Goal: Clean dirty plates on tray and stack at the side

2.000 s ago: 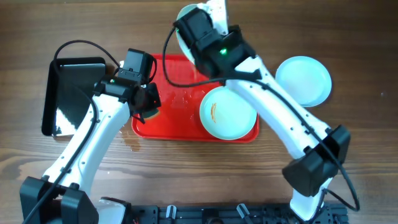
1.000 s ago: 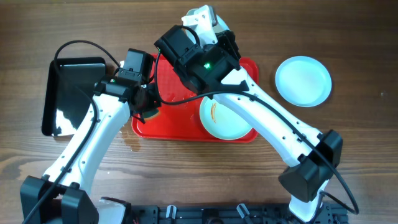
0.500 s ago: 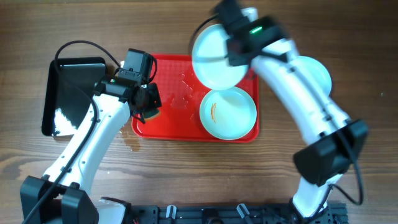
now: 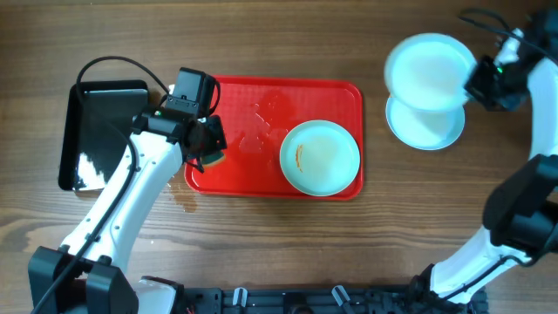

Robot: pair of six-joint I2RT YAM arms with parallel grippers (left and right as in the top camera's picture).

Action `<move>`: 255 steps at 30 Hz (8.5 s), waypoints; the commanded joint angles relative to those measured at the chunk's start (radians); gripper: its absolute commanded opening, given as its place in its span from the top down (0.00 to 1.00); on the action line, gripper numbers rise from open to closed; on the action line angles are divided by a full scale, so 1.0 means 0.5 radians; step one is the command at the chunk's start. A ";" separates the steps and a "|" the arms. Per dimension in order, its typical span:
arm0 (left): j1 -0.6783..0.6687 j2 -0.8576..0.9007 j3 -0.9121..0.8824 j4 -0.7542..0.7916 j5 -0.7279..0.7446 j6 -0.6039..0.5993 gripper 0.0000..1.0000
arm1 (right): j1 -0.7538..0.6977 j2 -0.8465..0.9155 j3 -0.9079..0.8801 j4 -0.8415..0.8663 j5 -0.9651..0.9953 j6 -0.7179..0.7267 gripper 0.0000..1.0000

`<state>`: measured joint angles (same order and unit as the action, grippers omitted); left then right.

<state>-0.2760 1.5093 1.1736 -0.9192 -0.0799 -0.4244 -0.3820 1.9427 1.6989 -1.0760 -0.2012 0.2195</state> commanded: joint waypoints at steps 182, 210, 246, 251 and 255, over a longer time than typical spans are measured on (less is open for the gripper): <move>-0.177 0.659 -0.388 0.918 -0.552 -0.005 0.96 | 1.817 -0.015 -1.070 1.863 -0.348 0.473 0.66; -0.177 0.659 -0.388 0.909 -0.235 -0.005 0.96 | 1.931 0.365 -0.970 1.939 -0.116 0.632 0.96; -0.175 0.336 -0.296 0.752 -0.699 -0.156 0.96 | 1.899 0.307 -0.752 1.172 0.324 0.765 0.96; -0.175 0.132 -0.295 0.790 -0.325 -0.156 0.96 | 1.898 0.307 -0.752 1.177 0.323 0.765 0.96; -0.175 0.150 -0.297 0.900 0.035 -0.156 0.96 | 1.898 0.307 -0.752 1.177 0.321 0.766 0.96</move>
<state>-0.3676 1.5810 1.0138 -0.5034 -0.2512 -0.4850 0.5774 2.0663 1.3437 -0.4644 -0.1287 0.5838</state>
